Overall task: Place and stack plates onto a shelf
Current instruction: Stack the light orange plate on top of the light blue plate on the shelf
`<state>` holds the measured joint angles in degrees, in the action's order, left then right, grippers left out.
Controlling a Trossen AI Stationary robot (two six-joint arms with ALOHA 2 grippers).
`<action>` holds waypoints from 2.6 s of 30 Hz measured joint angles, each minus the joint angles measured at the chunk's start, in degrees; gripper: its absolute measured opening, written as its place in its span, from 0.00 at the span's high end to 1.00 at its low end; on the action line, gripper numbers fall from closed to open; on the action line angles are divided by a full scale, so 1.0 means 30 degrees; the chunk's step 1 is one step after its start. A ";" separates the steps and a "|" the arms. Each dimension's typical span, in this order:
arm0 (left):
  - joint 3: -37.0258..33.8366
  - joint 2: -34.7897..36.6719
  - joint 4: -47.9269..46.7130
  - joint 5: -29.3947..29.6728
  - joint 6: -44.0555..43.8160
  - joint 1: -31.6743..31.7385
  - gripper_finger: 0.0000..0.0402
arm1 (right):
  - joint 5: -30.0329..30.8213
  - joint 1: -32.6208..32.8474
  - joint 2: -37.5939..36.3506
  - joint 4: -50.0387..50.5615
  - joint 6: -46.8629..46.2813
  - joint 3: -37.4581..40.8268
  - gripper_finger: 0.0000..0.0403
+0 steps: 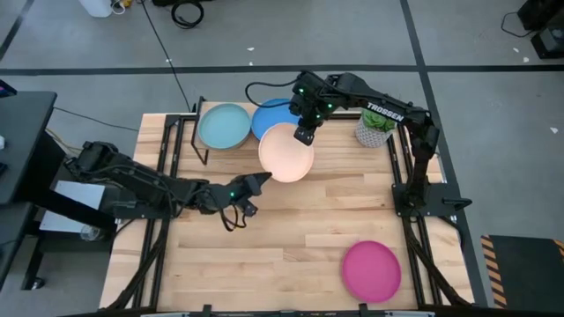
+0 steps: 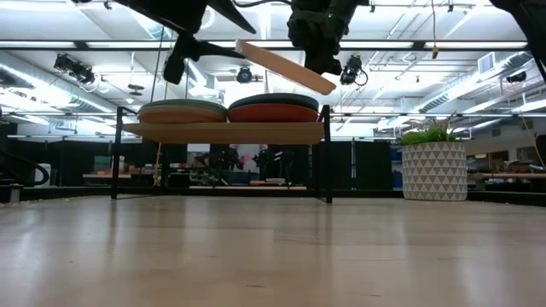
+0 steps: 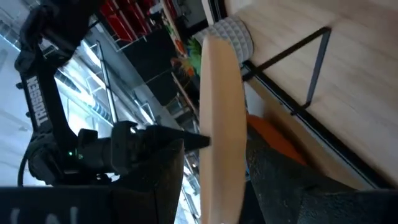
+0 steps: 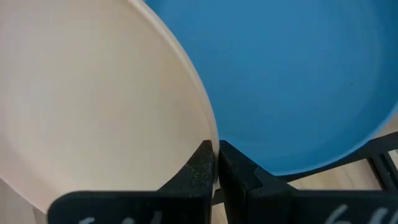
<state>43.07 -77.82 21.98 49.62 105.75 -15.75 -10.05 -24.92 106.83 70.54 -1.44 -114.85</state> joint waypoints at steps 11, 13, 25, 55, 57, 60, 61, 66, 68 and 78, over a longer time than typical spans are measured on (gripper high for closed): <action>0.0000 0.0015 0.0153 -0.0688 0.1008 0.1880 0.56 | -0.0694 0.0664 0.0000 -0.0228 -0.0011 0.0015 0.95; 0.0000 0.0015 0.0153 -0.1169 0.1034 0.2021 0.58 | -0.0920 0.0795 0.0000 -0.0234 -0.0011 0.0015 0.95; -0.0018 0.0015 -0.0034 -0.1340 0.0466 0.1971 0.84 | -0.1169 0.1027 -0.0022 -0.0372 0.0033 0.0022 0.83; 0.0000 0.6875 -0.9927 0.2536 -1.4518 0.3043 0.85 | 0.3014 0.1303 -0.3330 0.3410 0.0397 -0.4772 0.75; 0.0000 0.7685 -1.1642 0.1968 -1.7416 0.3642 0.85 | 0.3055 0.1486 -0.3324 0.3365 0.0390 -0.4765 0.75; 0.0000 0.8228 -1.2956 0.1482 -2.0722 0.4634 0.85 | 0.3053 0.1726 -0.3258 0.3107 0.0390 -0.4765 0.75; 0.0000 0.8247 -1.3295 0.1578 -2.1313 0.4971 0.85 | 0.3049 0.1786 -0.3216 0.2967 0.0387 -0.4765 0.75; 0.0015 0.7690 -1.3764 0.1412 -2.2702 0.6672 0.85 | 0.3034 0.2020 -0.3157 0.1938 0.0482 -0.4106 0.75; -0.0007 0.7233 -1.4033 0.1281 -2.3046 0.7357 0.85 | 0.3014 0.2017 -0.3171 0.1868 0.0499 -0.3914 0.75; -0.0003 0.5472 -1.3978 0.1018 -2.3699 0.8485 0.79 | 0.2998 0.2014 -0.3147 0.1797 0.0608 -0.2550 0.75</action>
<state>43.06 -61.41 -19.96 52.68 34.65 9.71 -1.06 -18.87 97.38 75.93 0.38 -122.50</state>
